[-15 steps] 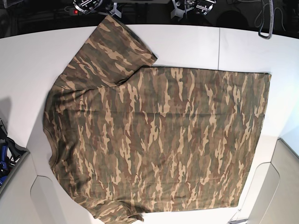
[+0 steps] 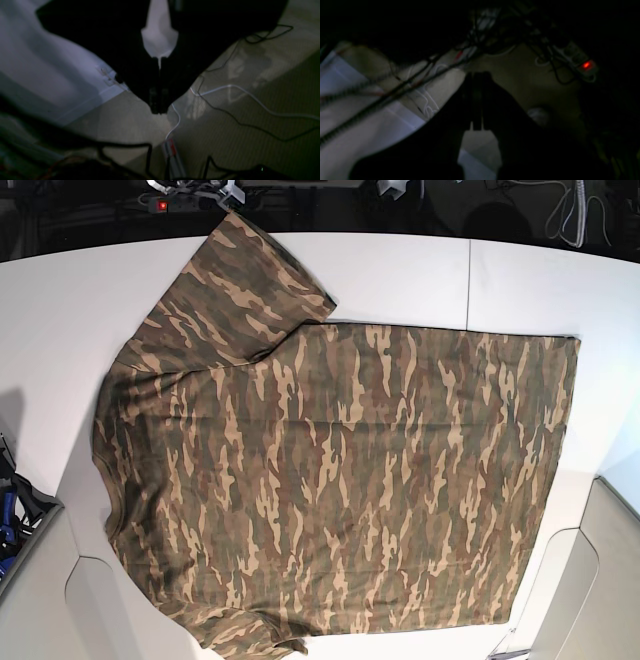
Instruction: Fold the T-shirt properly
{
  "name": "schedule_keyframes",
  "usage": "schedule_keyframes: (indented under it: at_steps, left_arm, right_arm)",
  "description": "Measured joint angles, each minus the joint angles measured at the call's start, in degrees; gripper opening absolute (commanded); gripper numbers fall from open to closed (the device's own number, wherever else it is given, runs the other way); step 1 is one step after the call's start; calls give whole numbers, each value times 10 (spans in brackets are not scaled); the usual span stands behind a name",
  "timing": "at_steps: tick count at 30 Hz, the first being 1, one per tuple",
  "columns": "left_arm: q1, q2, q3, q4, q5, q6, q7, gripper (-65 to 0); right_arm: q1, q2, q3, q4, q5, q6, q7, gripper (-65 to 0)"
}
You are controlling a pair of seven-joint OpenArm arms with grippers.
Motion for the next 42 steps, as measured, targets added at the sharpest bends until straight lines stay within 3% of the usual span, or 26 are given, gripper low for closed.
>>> schedule_keyframes:
  at_steps: [2,7,13,22,24,31,34,40,42]
  left_arm:
    - [11,-5,0,9,-1,0,-6,-650]
    - [57,-26,0,59,-19,-54,-12,-650]
    - [135,-49,0,158,-66,-57,-12,-650]
    - [258,-85,-22,344,-66,-53,1,-650]
    - [280,-87,-47,383,-82,-40,31,-650]
    - [355,-86,-160,525,-178,-42,116,-650]
    - [371,-86,-214,584,-201,-41,162,-650]
    - [374,-86,-318,696,-312,-43,342,-642]
    - [374,-86,-355,730,-350,-43,382,-584]
  right_arm:
    - [-17,5,0,16,1,0,0,-650]
    - [-63,18,0,80,25,9,-2,-650]
    - [-138,47,0,197,116,59,-3,-650]
    - [-266,124,1,400,178,60,-7,-650]
    - [-297,142,1,450,190,59,-15,-650]
    - [-378,189,1,638,233,61,-68,-650]
    - [-397,192,13,715,250,61,-92,-650]
    - [-399,190,62,839,292,65,-114,-650]
    - [-399,190,93,866,309,64,-115,-650]
